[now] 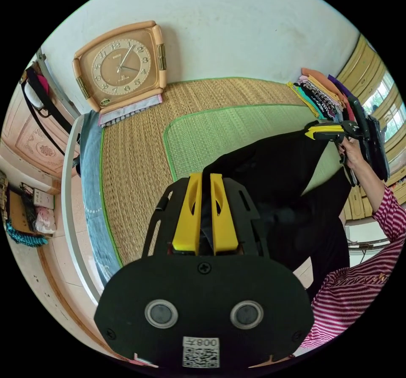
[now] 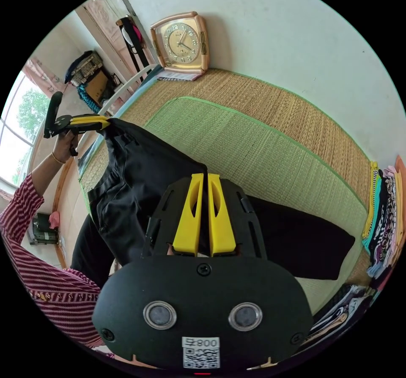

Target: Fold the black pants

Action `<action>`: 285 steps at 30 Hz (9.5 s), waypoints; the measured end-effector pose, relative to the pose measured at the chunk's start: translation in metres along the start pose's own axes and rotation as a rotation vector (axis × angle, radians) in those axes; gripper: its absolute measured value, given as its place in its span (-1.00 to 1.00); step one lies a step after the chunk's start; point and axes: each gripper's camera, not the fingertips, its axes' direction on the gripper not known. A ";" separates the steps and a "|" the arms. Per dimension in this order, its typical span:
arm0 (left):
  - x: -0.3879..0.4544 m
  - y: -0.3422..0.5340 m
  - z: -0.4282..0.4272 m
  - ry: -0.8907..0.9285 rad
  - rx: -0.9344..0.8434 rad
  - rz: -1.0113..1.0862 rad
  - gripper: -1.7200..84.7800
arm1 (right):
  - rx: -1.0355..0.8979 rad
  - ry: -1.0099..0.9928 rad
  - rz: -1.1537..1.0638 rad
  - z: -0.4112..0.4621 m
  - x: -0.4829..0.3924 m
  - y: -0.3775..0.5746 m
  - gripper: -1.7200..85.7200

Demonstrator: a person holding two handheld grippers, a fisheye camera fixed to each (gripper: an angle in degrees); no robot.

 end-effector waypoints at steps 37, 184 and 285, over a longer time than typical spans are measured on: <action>0.037 0.222 0.107 0.026 -0.191 0.117 -0.92 | -0.141 -0.100 0.021 -0.028 -0.159 0.226 -0.92; 0.125 -0.243 0.540 0.717 -0.312 0.391 -0.88 | -0.005 0.117 0.367 -0.061 0.031 0.211 -0.93; 0.425 -0.465 0.635 0.487 -0.201 0.511 -0.95 | 0.862 -0.482 1.038 -0.057 0.302 0.771 -0.93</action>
